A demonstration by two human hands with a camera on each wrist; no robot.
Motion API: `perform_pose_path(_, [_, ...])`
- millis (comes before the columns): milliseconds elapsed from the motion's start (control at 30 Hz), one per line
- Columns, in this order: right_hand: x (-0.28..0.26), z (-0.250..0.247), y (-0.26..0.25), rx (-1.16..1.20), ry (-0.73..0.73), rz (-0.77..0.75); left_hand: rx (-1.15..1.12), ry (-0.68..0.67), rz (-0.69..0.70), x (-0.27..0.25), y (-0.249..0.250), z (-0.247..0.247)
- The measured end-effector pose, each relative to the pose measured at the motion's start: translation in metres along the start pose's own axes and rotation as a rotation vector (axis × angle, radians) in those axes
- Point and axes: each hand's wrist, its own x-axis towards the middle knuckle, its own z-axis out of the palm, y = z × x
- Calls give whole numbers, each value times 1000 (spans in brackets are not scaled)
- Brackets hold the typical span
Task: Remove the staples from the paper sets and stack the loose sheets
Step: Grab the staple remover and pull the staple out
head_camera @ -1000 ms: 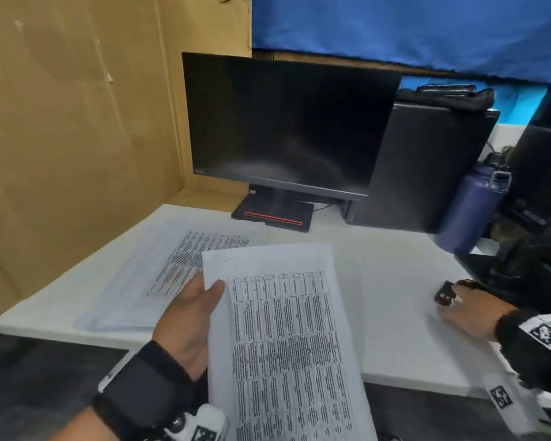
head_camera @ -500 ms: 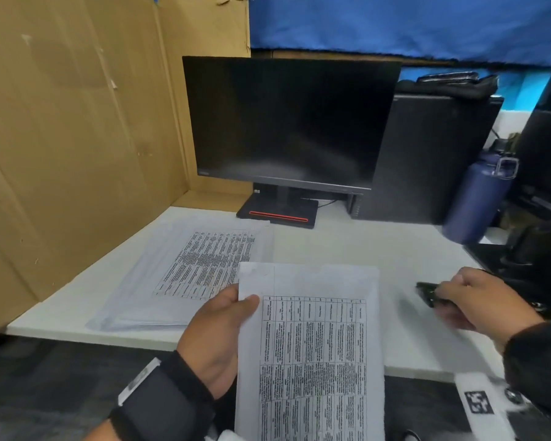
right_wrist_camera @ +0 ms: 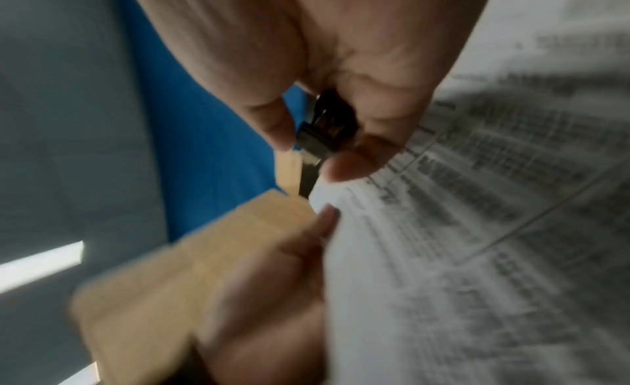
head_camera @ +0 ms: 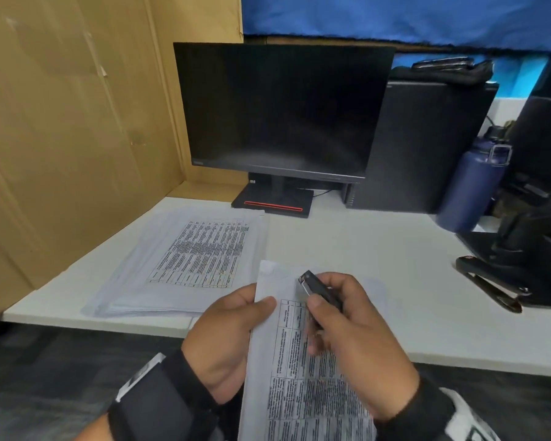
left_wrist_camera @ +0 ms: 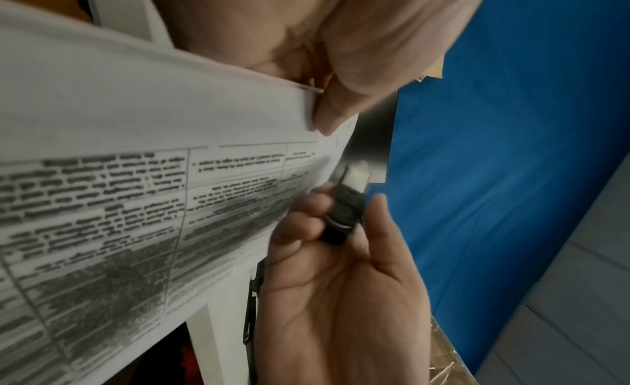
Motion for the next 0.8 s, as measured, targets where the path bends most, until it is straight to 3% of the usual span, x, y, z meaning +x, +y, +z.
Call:
perform_pose_path(100, [-6,-4,15,-287,80,-202,29,23,27,-3,1,5])
perform_pose_path(233, [-12,-8,20,-464,174,-296,59,25,52,-9,2,17])
perform_pose_path(800, [-25,2,13,-416,305,-429,155,32,199,-24,11,37])
